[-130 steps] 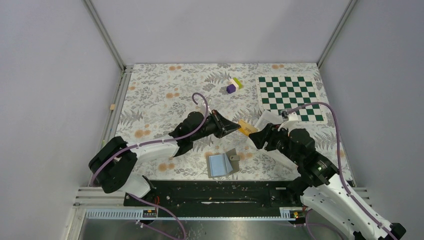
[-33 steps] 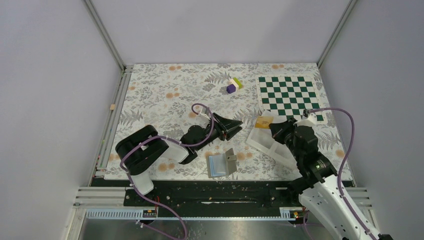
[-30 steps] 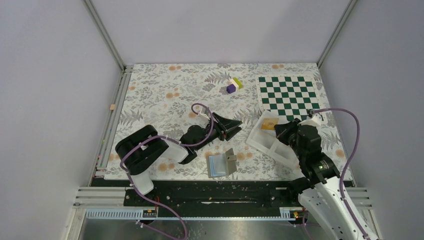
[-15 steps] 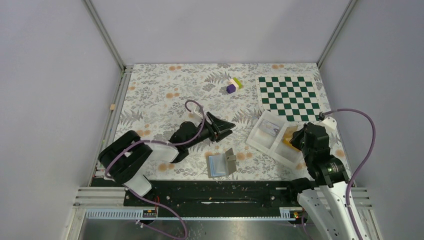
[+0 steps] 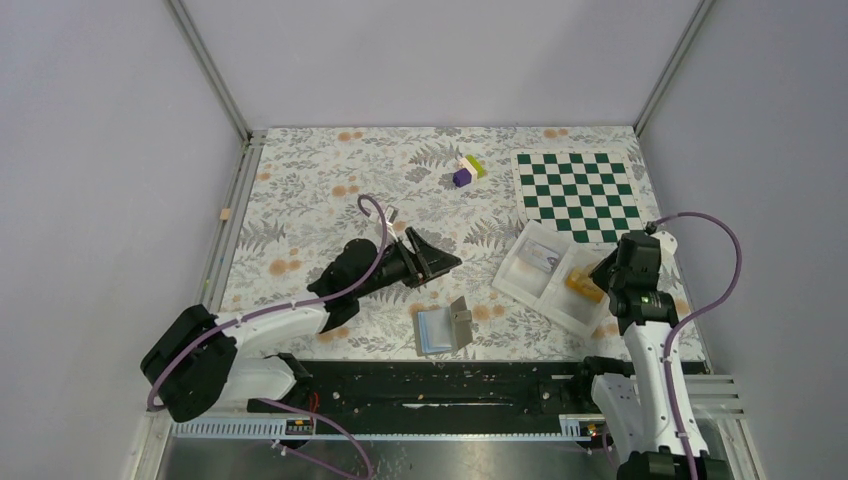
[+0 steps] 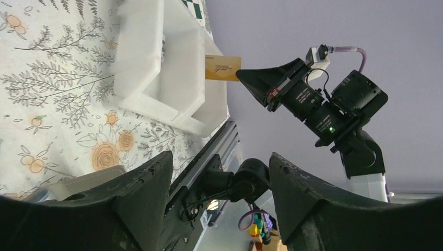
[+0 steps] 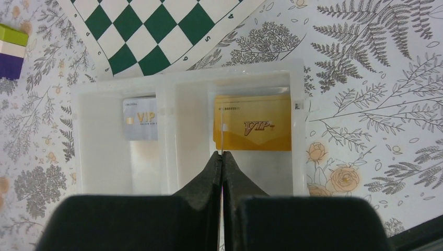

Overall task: Take the credit cards out of the card holder
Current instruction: Place the credit card in the storage box.

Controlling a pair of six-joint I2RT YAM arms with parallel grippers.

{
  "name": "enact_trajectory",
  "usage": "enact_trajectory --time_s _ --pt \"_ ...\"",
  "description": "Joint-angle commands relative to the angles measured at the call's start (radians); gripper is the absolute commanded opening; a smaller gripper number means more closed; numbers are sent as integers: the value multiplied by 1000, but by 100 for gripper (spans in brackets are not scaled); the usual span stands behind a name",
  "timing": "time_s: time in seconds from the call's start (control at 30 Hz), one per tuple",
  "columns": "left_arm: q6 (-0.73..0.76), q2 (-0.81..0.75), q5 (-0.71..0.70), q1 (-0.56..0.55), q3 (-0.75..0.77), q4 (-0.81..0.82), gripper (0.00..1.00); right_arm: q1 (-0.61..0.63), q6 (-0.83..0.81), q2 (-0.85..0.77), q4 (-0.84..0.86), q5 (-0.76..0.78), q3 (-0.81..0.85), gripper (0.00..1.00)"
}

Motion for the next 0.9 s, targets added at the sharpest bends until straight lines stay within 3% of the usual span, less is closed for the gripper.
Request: enact_trajectory --time_s 0.0,0.47,0.87 --pt "69 -53 -21 2 35 -79 67 -73 -44 39 110 -159 -12 0" --pt "72 -73 -42 3 16 -87 68 -121 -91 124 253 -237 -69 0" --pt "85 -69 -52 3 21 -111 68 -176 -101 186 254 -323 -72 0"
